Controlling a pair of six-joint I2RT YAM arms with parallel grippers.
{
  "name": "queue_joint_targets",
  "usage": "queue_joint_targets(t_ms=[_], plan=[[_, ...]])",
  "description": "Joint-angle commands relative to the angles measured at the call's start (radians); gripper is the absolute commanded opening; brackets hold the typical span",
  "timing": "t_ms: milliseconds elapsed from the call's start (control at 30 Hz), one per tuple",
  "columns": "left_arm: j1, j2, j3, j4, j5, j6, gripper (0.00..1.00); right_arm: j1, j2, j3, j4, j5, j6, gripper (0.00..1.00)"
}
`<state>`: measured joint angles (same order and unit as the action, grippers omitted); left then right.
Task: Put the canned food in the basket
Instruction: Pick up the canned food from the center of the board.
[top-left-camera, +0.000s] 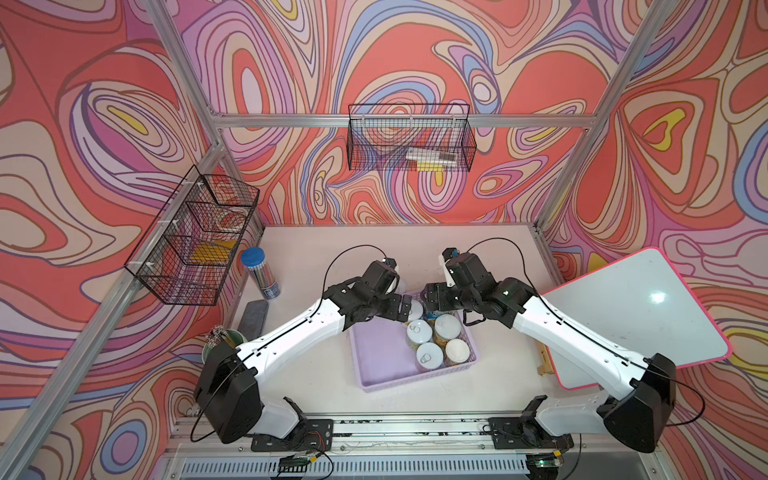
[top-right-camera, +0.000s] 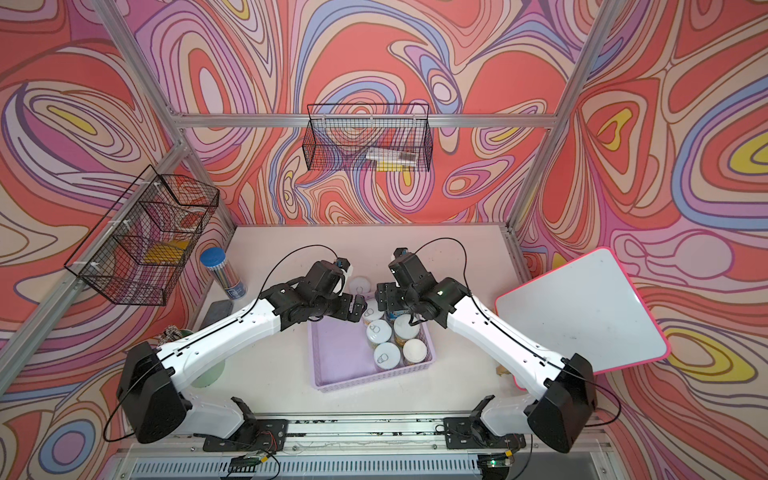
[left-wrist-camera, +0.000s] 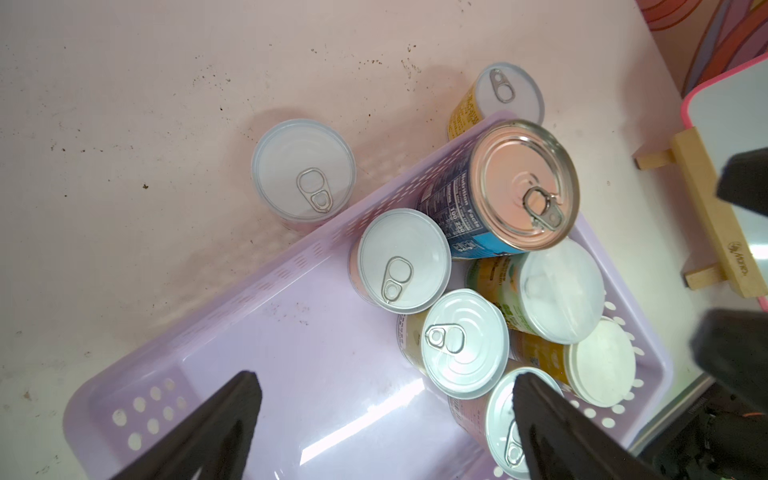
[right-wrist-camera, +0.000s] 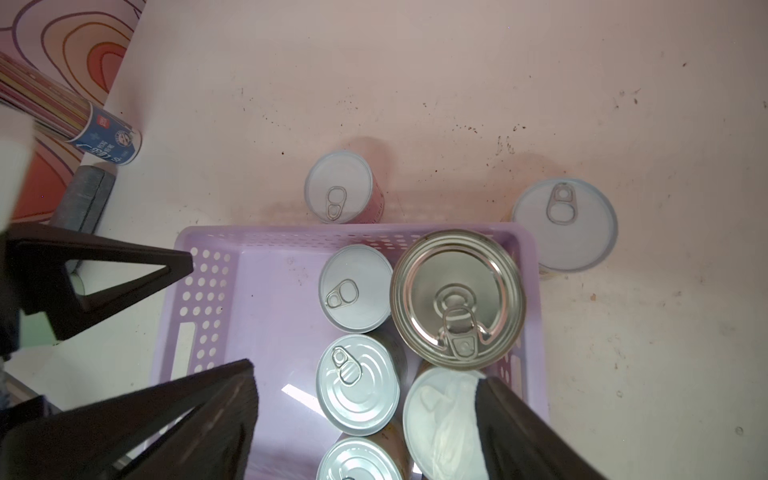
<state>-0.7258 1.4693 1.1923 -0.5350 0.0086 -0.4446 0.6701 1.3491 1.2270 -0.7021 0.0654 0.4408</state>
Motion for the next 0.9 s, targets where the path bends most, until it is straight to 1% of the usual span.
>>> queue_joint_targets(t_ms=[0,167,367,600,867], plan=[[0.009,0.064,0.08,-0.103,-0.051,0.005,0.99,-0.037,0.004,0.028,0.068,-0.094,-0.083,0.84],[0.015,0.176,0.199,-0.173,-0.089,-0.001,0.99,-0.121,0.005,0.021,0.114,-0.207,-0.079,0.84],[0.059,0.297,0.339,-0.238,-0.09,0.014,0.99,-0.162,-0.001,0.013,0.123,-0.274,-0.067,0.84],[0.099,0.436,0.487,-0.299,-0.08,0.029,0.99,-0.175,-0.032,-0.015,0.127,-0.306,-0.043,0.83],[0.112,0.581,0.637,-0.361,-0.073,0.038,0.99,-0.178,-0.062,-0.051,0.113,-0.29,-0.03,0.83]])
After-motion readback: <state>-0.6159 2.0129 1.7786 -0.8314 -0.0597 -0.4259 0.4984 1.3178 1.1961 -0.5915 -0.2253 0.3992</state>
